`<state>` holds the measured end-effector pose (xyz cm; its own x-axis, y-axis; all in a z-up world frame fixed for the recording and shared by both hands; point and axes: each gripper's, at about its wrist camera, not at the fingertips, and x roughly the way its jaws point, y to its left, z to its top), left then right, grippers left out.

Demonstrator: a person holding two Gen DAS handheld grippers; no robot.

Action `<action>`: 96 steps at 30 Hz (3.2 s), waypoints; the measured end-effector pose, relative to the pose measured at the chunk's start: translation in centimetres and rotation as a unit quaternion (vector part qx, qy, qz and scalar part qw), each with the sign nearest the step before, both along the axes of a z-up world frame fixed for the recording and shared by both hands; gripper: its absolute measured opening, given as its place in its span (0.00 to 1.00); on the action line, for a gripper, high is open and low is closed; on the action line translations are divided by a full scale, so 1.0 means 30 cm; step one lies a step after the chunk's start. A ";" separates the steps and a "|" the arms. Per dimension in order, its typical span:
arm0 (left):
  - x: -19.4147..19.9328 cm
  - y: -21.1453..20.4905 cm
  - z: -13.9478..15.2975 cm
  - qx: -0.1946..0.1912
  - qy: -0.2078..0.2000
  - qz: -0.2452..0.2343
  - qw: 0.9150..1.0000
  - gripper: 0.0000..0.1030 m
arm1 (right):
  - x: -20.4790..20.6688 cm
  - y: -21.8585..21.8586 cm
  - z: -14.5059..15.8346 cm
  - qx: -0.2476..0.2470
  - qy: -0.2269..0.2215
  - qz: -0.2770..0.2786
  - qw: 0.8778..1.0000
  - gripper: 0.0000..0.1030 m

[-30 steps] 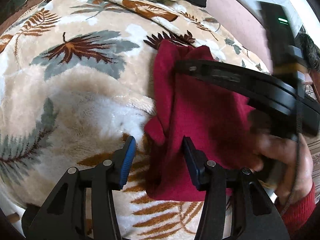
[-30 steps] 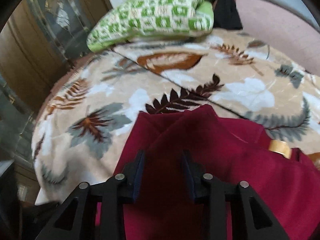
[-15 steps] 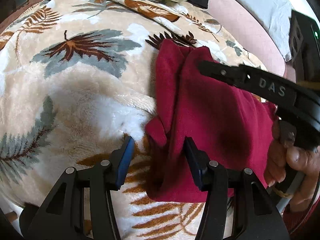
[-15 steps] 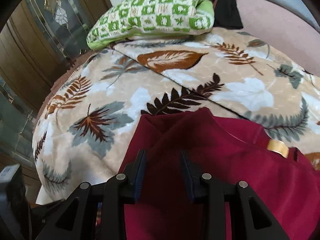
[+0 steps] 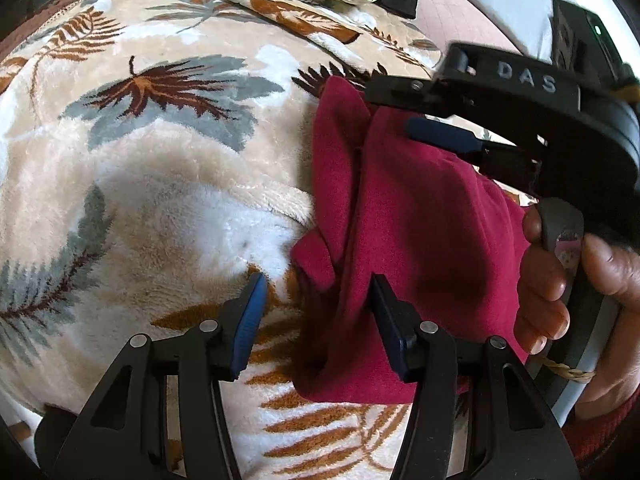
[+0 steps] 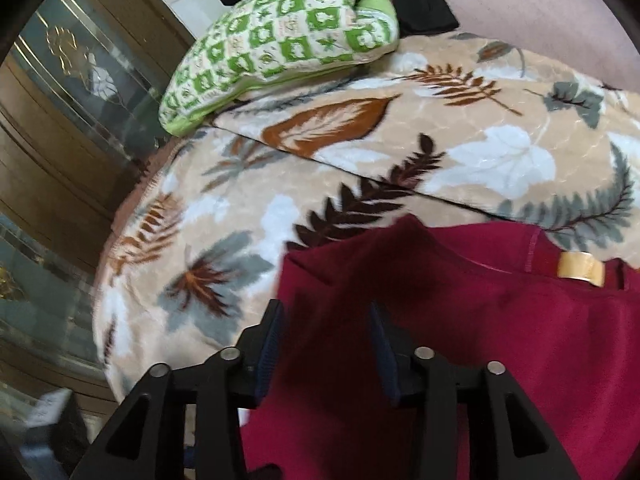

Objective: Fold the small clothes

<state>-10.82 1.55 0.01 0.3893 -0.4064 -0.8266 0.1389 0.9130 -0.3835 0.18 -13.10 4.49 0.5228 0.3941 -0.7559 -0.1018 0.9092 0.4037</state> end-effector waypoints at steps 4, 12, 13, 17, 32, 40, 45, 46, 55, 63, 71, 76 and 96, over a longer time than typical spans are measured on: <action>-0.005 0.004 -0.001 -0.007 -0.003 0.002 1.000 0.52 | 0.038 0.070 -0.022 -0.044 0.029 0.022 0.998 0.61; -0.009 0.016 -0.004 -0.014 -0.001 0.000 1.000 0.52 | 0.107 0.163 -0.088 -0.131 0.057 0.030 0.989 0.78; -0.009 0.016 -0.005 -0.014 -0.001 0.001 1.000 0.53 | 0.113 0.162 -0.096 -0.141 0.058 0.029 0.988 0.78; -0.002 0.017 -0.006 -0.015 -0.004 -0.003 1.000 0.56 | 0.116 0.148 -0.107 -0.161 0.050 0.032 0.985 0.71; 0.077 -0.022 0.007 -0.025 -0.020 -0.027 0.999 0.67 | 0.008 -0.044 -0.013 0.007 0.006 0.008 1.000 0.17; 0.081 -0.043 -0.001 -0.041 -0.024 -0.034 0.998 0.43 | 0.020 -0.023 -0.022 -0.015 0.014 0.026 0.999 0.17; 0.074 -0.040 -0.022 -0.052 -0.015 -0.029 0.998 0.41 | 0.058 0.030 -0.049 -0.064 0.040 0.041 0.996 0.18; 0.071 -0.039 -0.022 -0.051 -0.016 -0.030 0.998 0.41 | 0.066 0.039 -0.053 -0.073 0.044 0.041 0.995 0.24; 0.058 -0.038 -0.024 -0.047 -0.015 -0.027 0.998 0.41 | 0.114 0.088 -0.092 -0.151 0.077 0.034 0.985 0.61; 0.065 -0.049 -0.022 -0.038 -0.021 -0.038 0.998 0.41 | 0.096 0.050 -0.083 -0.123 0.049 0.013 0.991 0.42; 0.030 -0.068 0.047 -0.053 -0.030 -0.060 0.996 0.24 | -0.017 -0.090 0.013 0.031 -0.012 0.002 0.999 0.17; -0.004 -0.106 0.118 -0.062 -0.042 -0.078 0.994 0.23 | -0.092 -0.183 0.076 0.089 -0.036 -0.012 0.995 0.15; -0.209 -0.539 0.328 -0.040 -0.103 -0.203 0.973 0.21 | -0.409 -0.618 0.274 0.092 -0.110 -0.062 0.988 0.14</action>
<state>-17.10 -14.64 9.86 0.3379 -0.6214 -0.7069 0.5628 0.7354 -0.3774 -12.10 -31.64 12.71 0.7194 0.4373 -0.5397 -0.0989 0.8335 0.5436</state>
